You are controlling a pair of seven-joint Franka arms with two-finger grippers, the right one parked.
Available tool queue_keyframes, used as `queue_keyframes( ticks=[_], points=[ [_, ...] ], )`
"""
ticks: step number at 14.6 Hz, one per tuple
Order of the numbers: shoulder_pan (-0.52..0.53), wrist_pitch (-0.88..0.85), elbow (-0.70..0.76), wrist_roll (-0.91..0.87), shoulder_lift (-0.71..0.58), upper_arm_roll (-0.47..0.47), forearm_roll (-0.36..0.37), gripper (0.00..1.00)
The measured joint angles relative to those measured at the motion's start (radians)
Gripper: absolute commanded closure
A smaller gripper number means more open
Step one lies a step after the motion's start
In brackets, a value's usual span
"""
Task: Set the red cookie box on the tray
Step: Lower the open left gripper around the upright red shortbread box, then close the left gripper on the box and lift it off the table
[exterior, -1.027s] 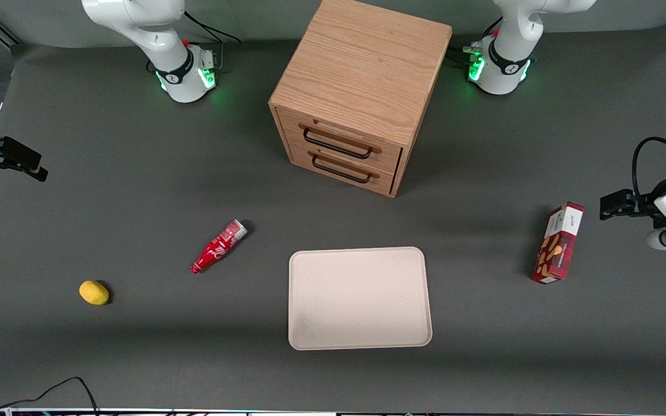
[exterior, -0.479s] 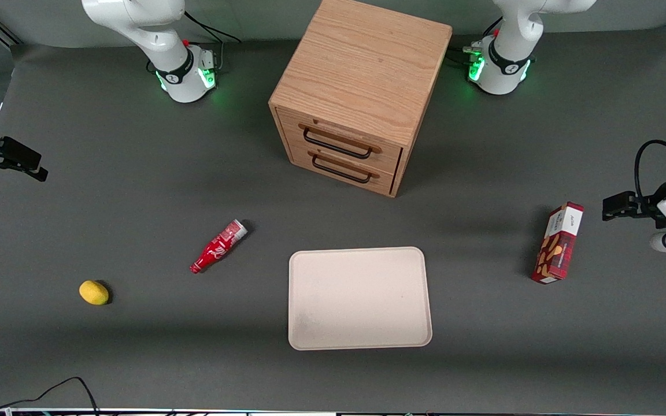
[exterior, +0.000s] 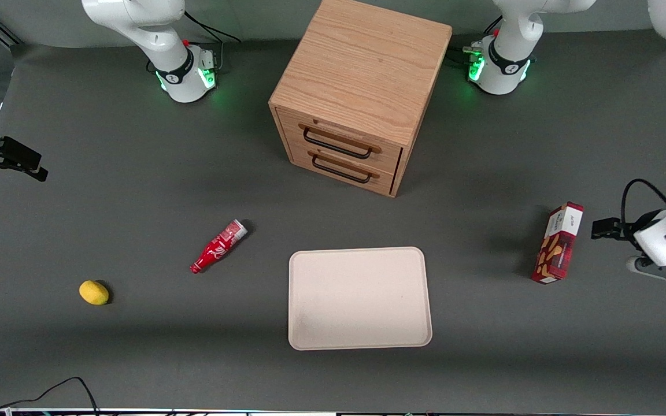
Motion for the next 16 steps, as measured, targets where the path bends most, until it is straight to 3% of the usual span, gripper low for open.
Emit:
queue_keyframes(
  ticks=[7, 16],
  points=[
    [-0.007, 0.328, -0.250, 0.080, 0.010, -0.013, -0.043, 0.00],
    [-0.014, 0.537, -0.368, 0.164, 0.055, -0.022, -0.114, 0.00]
  ],
)
